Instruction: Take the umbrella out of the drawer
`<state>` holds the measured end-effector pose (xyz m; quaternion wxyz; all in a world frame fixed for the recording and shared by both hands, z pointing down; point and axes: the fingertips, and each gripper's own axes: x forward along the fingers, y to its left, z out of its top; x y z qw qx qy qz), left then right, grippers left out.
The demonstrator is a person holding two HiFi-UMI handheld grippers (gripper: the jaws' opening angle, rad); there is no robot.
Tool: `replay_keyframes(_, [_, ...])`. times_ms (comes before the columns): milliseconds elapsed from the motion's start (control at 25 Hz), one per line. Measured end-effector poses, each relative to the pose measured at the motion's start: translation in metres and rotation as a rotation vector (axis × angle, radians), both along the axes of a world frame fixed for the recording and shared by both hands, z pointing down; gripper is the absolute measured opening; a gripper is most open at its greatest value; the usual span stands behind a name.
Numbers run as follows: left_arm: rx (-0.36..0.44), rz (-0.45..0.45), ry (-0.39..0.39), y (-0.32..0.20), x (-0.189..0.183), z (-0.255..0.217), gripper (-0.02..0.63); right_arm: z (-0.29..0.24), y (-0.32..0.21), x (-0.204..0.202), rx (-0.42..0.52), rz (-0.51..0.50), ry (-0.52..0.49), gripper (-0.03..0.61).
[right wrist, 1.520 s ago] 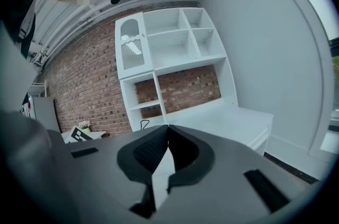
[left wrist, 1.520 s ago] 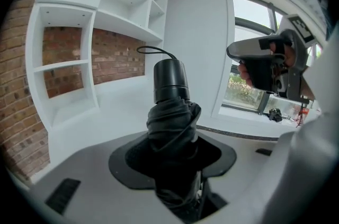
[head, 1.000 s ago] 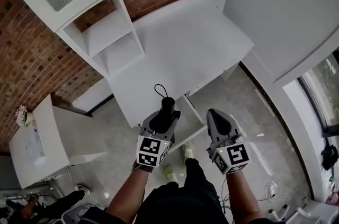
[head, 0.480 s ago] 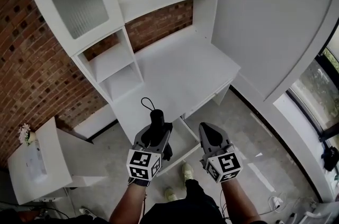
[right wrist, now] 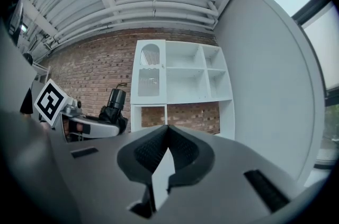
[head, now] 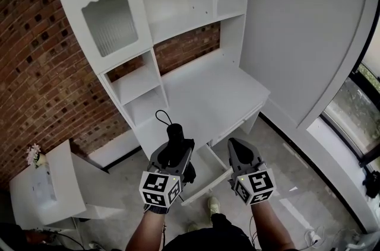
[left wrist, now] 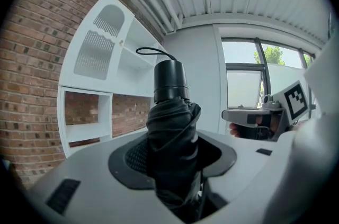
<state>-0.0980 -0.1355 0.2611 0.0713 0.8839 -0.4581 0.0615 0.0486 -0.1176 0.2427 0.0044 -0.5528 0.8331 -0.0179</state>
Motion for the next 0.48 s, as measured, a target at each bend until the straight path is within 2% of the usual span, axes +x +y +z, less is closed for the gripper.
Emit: replay_keyframes(480, [0.068,-0.004,0.039,0.013,-0.019,-0.049,0.204,-0.040,0.008,-0.015,0.069,-0.005,-0.014,0.003])
